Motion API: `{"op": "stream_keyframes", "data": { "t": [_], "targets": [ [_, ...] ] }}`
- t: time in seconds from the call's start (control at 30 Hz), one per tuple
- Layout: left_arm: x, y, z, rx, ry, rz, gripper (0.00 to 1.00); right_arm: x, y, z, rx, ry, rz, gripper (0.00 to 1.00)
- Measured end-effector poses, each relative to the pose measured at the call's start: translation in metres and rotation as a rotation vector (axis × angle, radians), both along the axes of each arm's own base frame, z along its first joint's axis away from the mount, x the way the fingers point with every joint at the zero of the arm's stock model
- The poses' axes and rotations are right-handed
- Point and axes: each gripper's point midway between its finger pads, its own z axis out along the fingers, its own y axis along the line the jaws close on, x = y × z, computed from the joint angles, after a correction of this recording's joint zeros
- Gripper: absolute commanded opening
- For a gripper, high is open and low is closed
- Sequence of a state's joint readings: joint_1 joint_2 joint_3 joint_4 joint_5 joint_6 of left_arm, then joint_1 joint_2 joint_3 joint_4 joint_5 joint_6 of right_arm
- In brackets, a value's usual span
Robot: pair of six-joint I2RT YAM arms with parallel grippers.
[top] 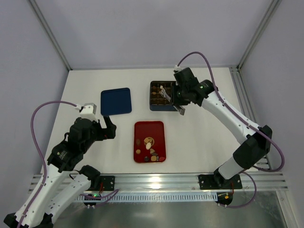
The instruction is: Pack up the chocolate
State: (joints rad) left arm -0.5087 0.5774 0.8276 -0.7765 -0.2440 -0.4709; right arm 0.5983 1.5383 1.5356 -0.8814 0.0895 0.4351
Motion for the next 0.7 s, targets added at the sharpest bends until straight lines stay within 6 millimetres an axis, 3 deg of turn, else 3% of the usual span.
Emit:
{"op": "stream_keyframes", "data": {
  "t": [0.13, 0.3, 0.47, 0.7],
  "targets": [
    [0.000, 0.000, 0.000, 0.000, 0.000, 0.000, 1.00, 0.036, -0.002, -0.010, -0.019, 0.003, -0.042, 0.31],
    [0.000, 0.000, 0.000, 0.001, 0.001, 0.000, 1.00, 0.067, -0.006, -0.034, -0.051, 0.031, -0.084, 0.31],
    [0.000, 0.000, -0.001, 0.002, 0.003, 0.000, 1.00, 0.079, -0.012, -0.053, -0.091, 0.058, -0.111, 0.31],
    [0.001, 0.000, -0.002, 0.004, 0.007, 0.000, 1.00, 0.084, -0.014, -0.058, -0.104, 0.054, -0.123, 0.32]
  ]
}}
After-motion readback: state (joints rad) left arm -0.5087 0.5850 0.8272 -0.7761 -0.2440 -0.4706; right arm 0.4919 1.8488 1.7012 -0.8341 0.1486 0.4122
